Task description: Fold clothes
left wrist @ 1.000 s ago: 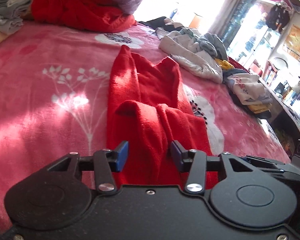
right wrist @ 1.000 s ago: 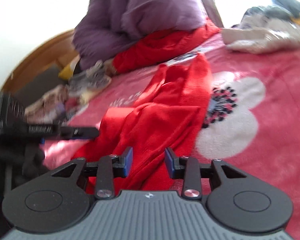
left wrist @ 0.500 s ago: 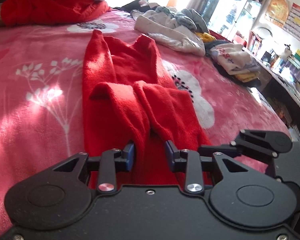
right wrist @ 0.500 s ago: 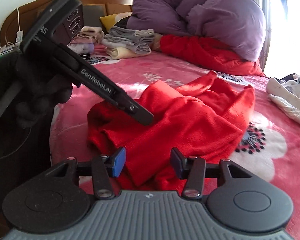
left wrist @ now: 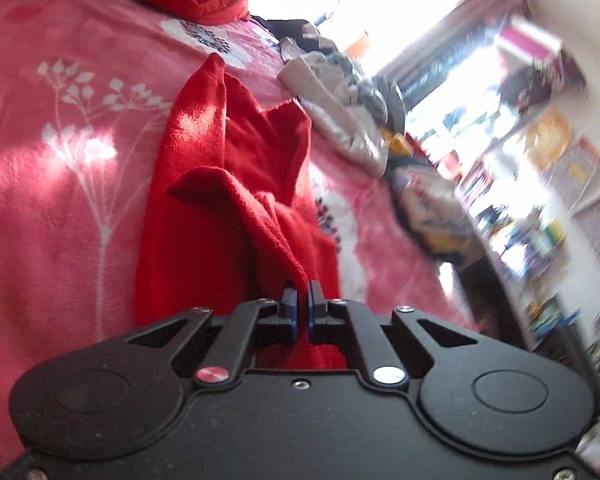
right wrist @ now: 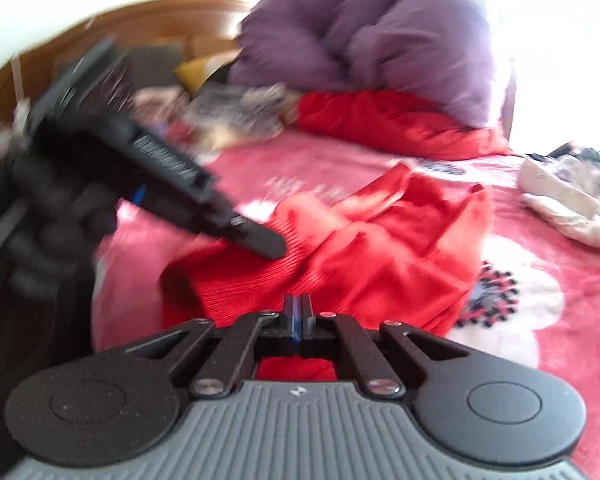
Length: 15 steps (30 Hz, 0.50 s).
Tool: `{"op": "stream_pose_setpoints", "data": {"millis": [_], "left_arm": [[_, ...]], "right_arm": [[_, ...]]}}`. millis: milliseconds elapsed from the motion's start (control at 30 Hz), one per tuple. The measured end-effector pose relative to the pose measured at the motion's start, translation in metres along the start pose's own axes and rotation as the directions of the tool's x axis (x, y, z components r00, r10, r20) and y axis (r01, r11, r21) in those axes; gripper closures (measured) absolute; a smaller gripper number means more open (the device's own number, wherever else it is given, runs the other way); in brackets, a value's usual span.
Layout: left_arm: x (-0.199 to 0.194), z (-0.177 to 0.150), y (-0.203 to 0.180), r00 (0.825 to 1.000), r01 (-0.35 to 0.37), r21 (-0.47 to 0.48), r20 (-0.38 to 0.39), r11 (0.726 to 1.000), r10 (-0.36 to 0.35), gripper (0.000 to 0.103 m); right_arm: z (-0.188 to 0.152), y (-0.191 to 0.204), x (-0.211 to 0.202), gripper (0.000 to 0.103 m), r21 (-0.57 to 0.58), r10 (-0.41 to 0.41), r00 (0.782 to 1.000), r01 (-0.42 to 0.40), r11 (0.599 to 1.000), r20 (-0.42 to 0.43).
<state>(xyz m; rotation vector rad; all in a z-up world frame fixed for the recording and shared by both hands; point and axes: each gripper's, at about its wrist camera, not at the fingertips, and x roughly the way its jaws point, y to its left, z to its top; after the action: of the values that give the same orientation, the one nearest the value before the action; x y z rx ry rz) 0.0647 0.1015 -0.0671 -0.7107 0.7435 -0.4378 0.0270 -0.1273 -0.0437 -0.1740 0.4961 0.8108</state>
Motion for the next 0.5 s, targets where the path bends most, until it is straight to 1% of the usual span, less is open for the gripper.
{"op": "stream_pose_setpoints", "data": {"millis": [33, 100, 133, 167, 200, 233, 267, 300, 367, 400, 467, 500], "left_arm": [[0.0, 0.003, 0.002, 1.0, 0.016, -0.025, 0.012, 1.0, -0.016, 0.101], [-0.001, 0.008, 0.007, 0.998, 0.05, -0.073, 0.036, 0.996, -0.047, 0.101], [-0.002, 0.01, 0.009, 0.997, 0.067, -0.097, 0.049, 0.993, -0.062, 0.101], [-0.002, 0.013, 0.012, 0.995, 0.084, -0.121, 0.062, 0.989, -0.077, 0.101], [-0.003, 0.015, 0.014, 0.993, 0.101, -0.144, 0.075, 0.984, -0.091, 0.101], [-0.003, 0.018, 0.016, 0.99, 0.119, -0.167, 0.089, 0.979, -0.105, 0.101], [-0.004, 0.02, 0.019, 0.988, 0.137, -0.19, 0.103, 0.972, -0.119, 0.101], [-0.004, 0.023, 0.021, 0.984, 0.155, -0.212, 0.117, 0.965, -0.132, 0.101], [-0.005, 0.028, 0.026, 0.977, 0.191, -0.256, 0.147, 0.948, -0.157, 0.101], [-0.006, 0.031, 0.028, 0.972, 0.209, -0.277, 0.162, 0.938, -0.169, 0.101], [0.001, 0.039, 0.036, 0.965, 0.237, -0.33, 0.185, 0.914, -0.183, 0.101], [0.005, 0.043, 0.04, 0.964, 0.243, -0.351, 0.188, 0.904, -0.186, 0.101]], "right_arm": [[0.003, -0.005, 0.0, 0.101, 0.02, 0.004, 1.0, -0.004, 1.0, 0.006], [0.004, -0.004, -0.004, 0.101, 0.01, 0.013, 1.0, -0.013, 1.0, 0.009], [0.004, -0.004, -0.007, 0.096, 0.004, 0.017, 1.0, -0.017, 1.0, 0.01], [0.003, 0.0, -0.008, 0.094, -0.011, 0.025, 1.0, -0.025, 1.0, 0.005], [0.001, 0.005, -0.009, 0.08, -0.026, 0.033, 0.999, -0.033, 0.999, -0.001], [0.001, 0.01, -0.007, 0.055, -0.053, 0.038, 0.999, -0.039, 0.998, -0.014], [-0.001, 0.018, -0.004, 0.044, -0.09, 0.032, 0.999, -0.034, 0.995, -0.029], [-0.003, 0.026, -0.002, 0.039, -0.129, 0.023, 0.999, -0.029, 0.991, -0.043], [-0.007, 0.039, 0.006, 0.039, -0.193, 0.002, 0.997, -0.017, 0.981, -0.079], [-0.009, 0.045, 0.011, 0.04, -0.22, -0.025, 0.996, 0.004, 0.976, -0.09], [-0.01, 0.051, 0.019, 0.044, -0.245, -0.073, 0.993, 0.049, 0.968, -0.089], [-0.01, 0.052, 0.022, 0.049, -0.249, -0.097, 0.992, 0.074, 0.966, -0.084]]}}
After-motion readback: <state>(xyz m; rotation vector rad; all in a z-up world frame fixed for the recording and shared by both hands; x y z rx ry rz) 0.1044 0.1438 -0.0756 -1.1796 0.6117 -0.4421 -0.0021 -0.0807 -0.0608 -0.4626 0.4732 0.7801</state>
